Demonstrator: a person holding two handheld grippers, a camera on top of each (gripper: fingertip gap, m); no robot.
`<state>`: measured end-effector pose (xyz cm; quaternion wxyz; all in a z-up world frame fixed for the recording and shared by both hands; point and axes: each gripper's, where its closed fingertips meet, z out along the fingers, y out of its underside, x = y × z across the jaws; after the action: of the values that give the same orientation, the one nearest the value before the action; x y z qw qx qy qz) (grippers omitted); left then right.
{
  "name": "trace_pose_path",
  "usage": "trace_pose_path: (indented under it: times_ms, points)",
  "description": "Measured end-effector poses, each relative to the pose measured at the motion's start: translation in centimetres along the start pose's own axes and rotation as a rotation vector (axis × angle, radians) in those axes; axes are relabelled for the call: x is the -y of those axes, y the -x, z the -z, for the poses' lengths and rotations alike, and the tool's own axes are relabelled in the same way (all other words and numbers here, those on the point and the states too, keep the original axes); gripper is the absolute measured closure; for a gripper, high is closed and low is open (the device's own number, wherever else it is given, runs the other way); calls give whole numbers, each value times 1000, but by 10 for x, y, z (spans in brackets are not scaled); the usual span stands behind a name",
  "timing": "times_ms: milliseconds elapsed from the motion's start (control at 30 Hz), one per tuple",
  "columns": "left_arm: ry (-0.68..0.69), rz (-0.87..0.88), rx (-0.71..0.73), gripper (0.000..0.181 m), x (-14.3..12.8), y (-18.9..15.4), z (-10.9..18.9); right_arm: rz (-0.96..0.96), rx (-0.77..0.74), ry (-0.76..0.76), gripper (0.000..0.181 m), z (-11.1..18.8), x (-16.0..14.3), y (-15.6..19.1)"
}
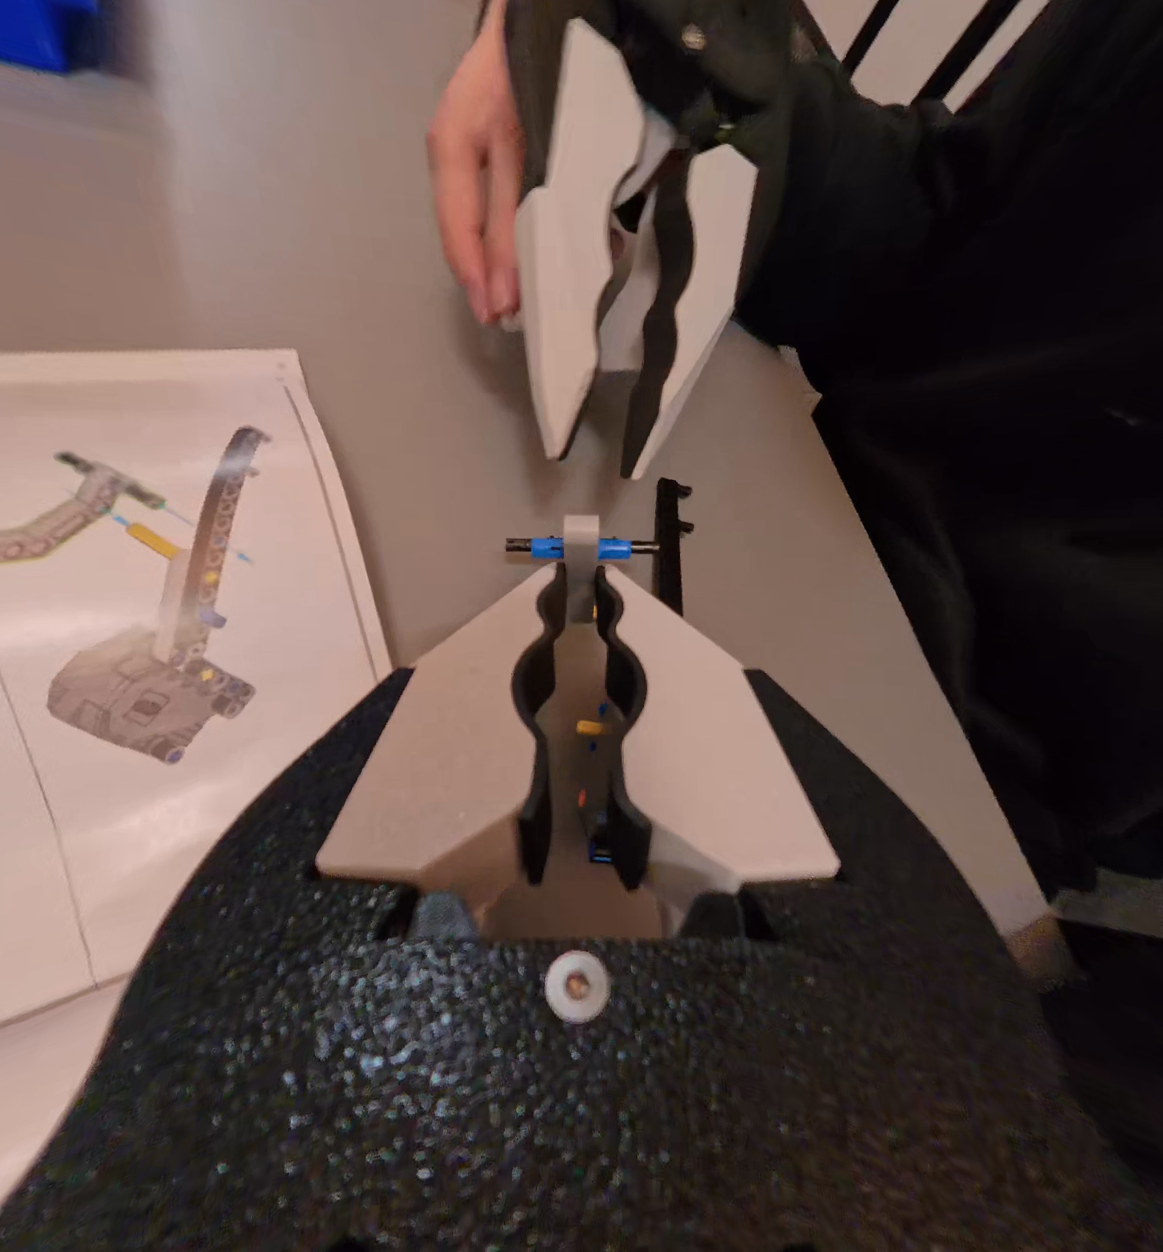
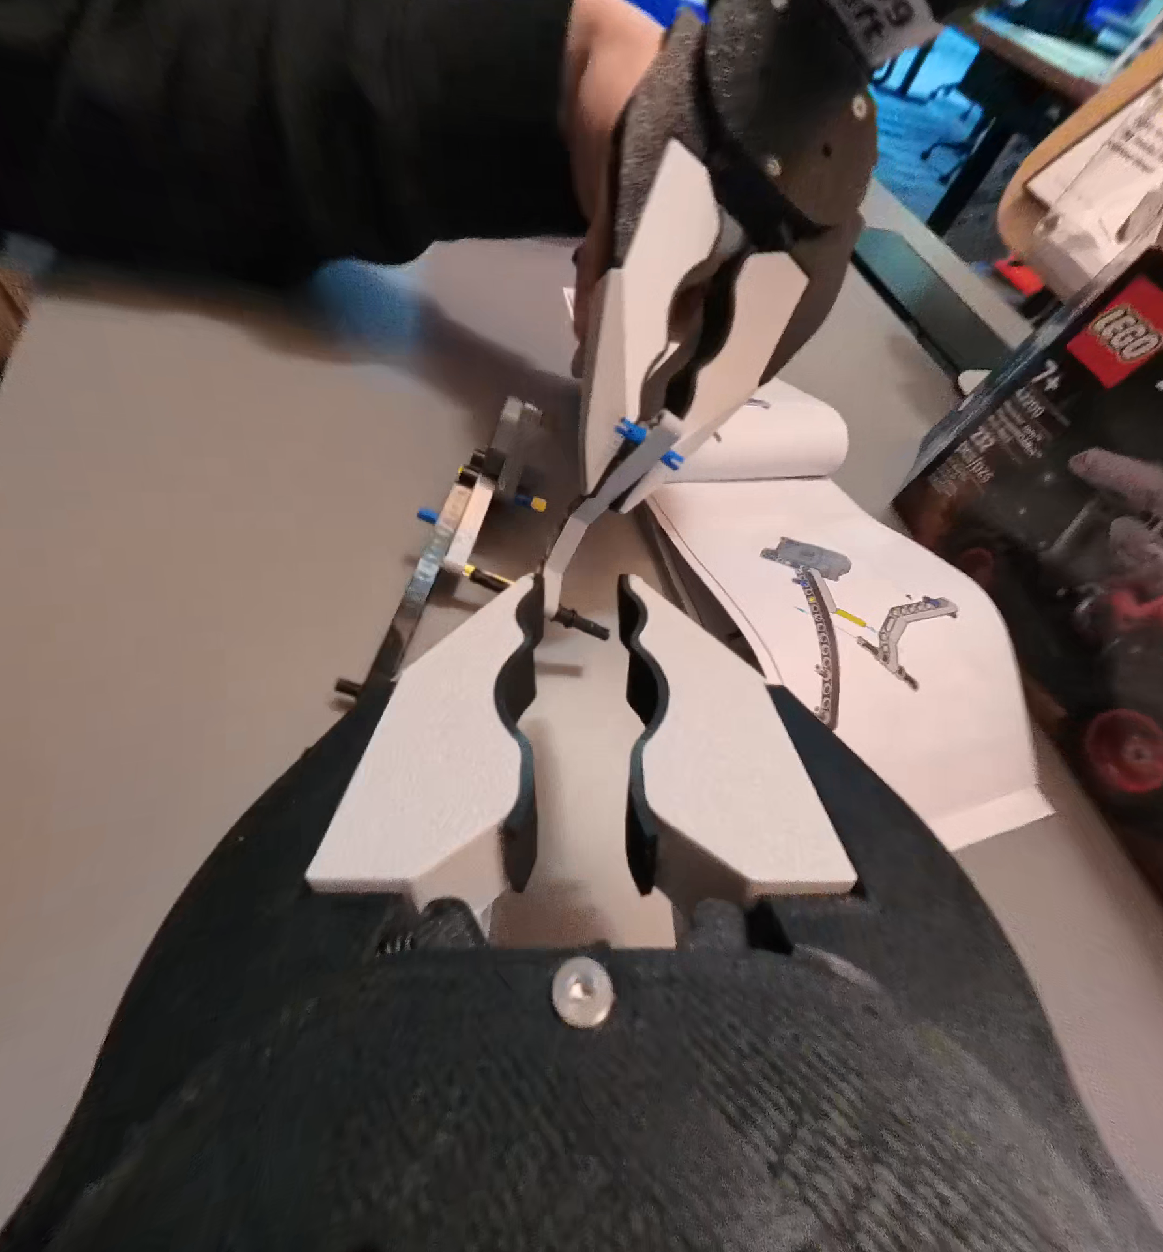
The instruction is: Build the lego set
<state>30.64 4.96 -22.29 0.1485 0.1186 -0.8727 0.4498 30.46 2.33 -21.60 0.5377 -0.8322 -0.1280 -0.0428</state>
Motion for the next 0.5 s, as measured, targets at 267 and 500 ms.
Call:
trace_pose_path:
  times_ms: [267,500]
  points:
    - [119,-122,107,175,-4,1,-6,-171,178,120,169,-20,-12,3]
    - [145,-196,145,175,-3,-1,-11,-135,246,219,170,-34,-22,6]
